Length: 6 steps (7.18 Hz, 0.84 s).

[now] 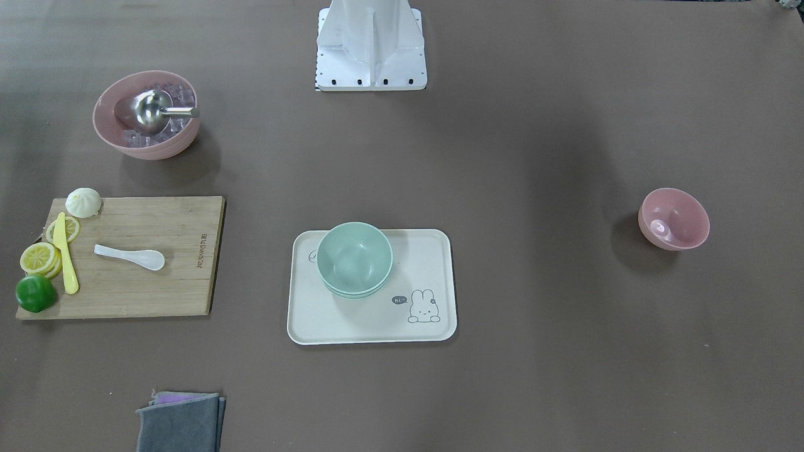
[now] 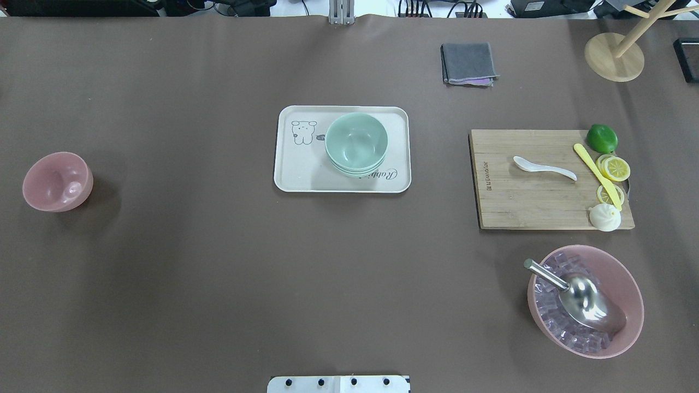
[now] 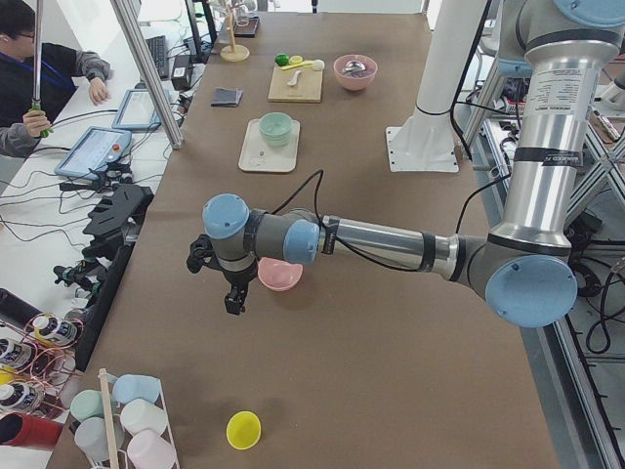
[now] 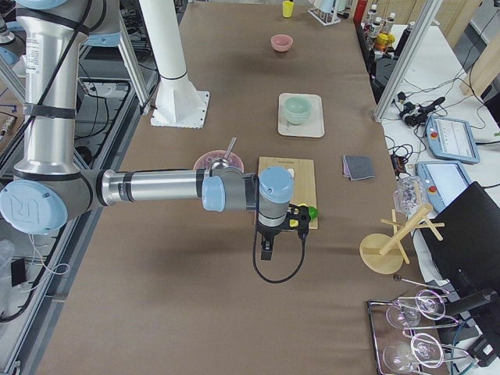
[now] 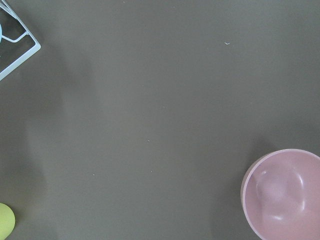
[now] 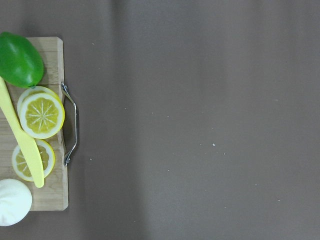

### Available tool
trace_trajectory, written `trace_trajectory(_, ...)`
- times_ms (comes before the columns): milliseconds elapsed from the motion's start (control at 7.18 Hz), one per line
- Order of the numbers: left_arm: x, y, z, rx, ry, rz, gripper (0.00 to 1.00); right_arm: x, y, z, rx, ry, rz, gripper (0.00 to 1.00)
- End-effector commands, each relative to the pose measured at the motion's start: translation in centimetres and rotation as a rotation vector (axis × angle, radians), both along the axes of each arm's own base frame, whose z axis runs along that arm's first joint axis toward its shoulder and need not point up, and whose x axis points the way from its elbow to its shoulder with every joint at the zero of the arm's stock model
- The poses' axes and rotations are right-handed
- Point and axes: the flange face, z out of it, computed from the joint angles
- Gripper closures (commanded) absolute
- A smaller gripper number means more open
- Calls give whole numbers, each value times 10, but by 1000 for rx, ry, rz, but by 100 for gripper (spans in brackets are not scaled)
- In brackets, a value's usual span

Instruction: Stack pink bowl on green and place spoon

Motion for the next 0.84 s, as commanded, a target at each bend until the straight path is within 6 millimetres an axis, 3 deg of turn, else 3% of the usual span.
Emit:
trace_trajectory(0,-19,27,19,-25,61,-17,2,-3,-12,-3,9,2,-3,0)
trace_trajectory(278,-34,48,28,-43,62,-46,2,-11,-21,-3,11,2,-18,0)
trace_trajectory(557,-40,55,9,-9,61,-56,2,-16,-24,-4,10,1,-27,0)
trace_trajectory(696,-39,48,3,10,49,-54,2,-17,-25,-5,17,1,-31,0)
